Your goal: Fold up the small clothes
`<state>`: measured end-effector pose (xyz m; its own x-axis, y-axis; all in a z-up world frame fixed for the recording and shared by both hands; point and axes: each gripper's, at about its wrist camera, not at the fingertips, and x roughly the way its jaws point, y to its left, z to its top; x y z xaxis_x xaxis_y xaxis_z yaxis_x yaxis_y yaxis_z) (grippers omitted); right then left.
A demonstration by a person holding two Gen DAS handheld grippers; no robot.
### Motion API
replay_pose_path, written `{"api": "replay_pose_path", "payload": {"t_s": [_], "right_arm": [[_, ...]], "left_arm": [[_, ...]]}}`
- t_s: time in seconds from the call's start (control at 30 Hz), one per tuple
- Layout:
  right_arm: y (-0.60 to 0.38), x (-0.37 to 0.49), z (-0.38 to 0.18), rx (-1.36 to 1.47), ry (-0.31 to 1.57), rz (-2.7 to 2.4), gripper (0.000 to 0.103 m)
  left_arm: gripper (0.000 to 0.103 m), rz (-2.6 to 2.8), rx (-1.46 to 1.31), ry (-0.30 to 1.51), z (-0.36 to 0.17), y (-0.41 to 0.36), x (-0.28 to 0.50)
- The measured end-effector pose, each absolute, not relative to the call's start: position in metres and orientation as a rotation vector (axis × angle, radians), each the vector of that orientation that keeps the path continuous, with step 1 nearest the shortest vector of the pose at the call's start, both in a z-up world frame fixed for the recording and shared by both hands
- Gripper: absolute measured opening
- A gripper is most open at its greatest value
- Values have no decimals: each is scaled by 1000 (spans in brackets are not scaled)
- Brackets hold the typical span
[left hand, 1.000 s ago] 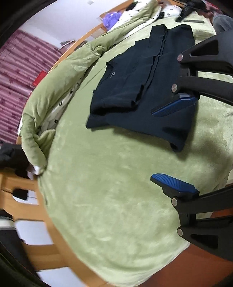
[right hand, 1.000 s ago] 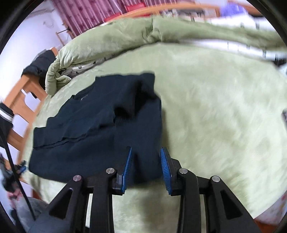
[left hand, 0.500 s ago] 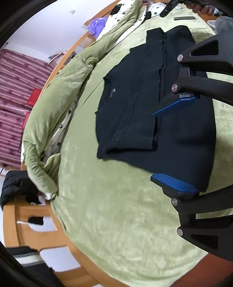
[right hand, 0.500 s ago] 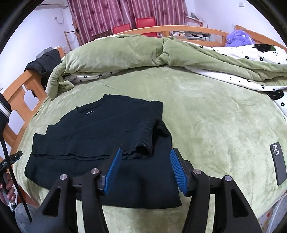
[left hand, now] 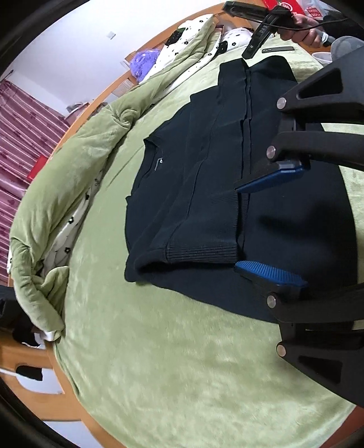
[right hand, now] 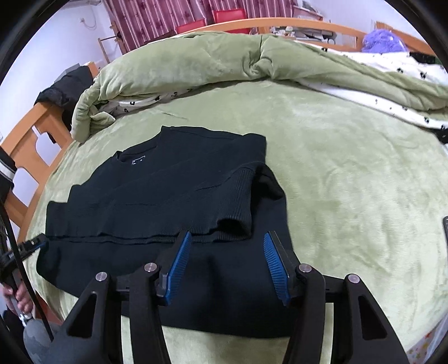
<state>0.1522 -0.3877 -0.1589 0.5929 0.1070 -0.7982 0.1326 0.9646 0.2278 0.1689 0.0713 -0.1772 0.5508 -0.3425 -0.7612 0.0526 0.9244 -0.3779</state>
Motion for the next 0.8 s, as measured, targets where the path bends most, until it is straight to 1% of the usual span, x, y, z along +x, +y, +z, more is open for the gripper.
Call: {"api": "replay_pose_path", "payload": {"t_s": [0.1,0.17,0.2,0.23,0.33,0.37,0.4,0.43,0.47,0.53,0.8], "right_arm": [[-393,168,-170,324,957,-11,48],[-396,179,-179,357,974,6,47],[-396,184,-183,363,983,11,45],[-396,190,-187,363,992,16,40],[-392,205,-197,375,1010,34,32],[-390,211,-200,379,1017,43,29],[-389,216,-203,384,1020,53,22],[-387,220,-204,388,1020,61,19],[-387,224,-204,392,1016,68,17],[-387,232,-202,401,996,84,14],[-402,273,-190,552,943,152,12]], "left_arm": [[48,-249,-357,986,-185,72,181],[48,-238,-364,1001,-190,72,191],[48,-232,-373,1000,-191,73,194],[48,-232,-398,991,-192,76,197],[47,-233,-406,997,-196,76,208],[42,-226,-397,990,-196,75,212],[32,-223,-390,985,-196,73,215],[24,-227,-389,981,-196,72,218],[8,-238,-397,978,-196,70,224],[8,-229,-402,957,-194,71,231],[6,-212,-418,881,-175,70,276]]}}
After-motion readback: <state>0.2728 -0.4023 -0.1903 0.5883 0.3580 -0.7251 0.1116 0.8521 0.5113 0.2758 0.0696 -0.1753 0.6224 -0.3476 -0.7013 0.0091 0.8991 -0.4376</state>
